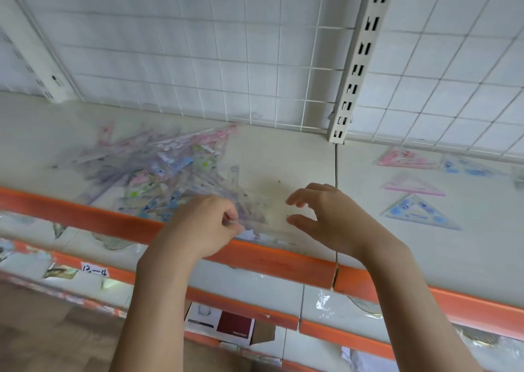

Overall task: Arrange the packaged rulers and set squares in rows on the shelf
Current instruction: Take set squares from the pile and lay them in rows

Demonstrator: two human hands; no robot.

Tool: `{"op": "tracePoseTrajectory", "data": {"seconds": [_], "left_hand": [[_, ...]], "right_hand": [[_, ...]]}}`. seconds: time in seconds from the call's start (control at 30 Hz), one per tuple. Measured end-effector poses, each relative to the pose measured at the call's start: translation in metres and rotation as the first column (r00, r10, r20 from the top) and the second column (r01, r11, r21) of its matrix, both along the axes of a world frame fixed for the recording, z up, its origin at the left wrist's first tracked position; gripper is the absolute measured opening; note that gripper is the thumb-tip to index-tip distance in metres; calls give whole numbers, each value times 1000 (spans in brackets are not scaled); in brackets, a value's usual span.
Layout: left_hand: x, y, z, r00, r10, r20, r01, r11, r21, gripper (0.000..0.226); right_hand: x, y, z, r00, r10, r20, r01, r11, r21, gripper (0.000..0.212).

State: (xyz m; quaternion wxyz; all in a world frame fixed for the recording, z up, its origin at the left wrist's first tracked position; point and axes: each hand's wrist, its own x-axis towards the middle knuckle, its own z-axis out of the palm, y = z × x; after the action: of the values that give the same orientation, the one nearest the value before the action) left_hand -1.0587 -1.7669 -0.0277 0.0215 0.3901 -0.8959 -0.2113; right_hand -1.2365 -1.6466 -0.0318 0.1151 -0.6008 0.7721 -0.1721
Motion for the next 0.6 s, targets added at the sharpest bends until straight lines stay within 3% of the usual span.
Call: {"op": "tracePoseTrajectory", "data": {"seconds": [0.3,0.5,0.6], "left_hand": [[3,3,3,995,-26,98,34,996,-86,27],[5,1,-1,998,-52,-17,51,997,-63,8],[6,-1,2,984,-77,-163,77,997,-12,4]], "right_hand": [[-5,-4,2,1000,22,9,-22,1000,-15,31],[-21,-2,5,1000,-16,10,16,1000,-14,30],[-27,-4,6,1000,-18,23,18,1000,-16,29]]}}
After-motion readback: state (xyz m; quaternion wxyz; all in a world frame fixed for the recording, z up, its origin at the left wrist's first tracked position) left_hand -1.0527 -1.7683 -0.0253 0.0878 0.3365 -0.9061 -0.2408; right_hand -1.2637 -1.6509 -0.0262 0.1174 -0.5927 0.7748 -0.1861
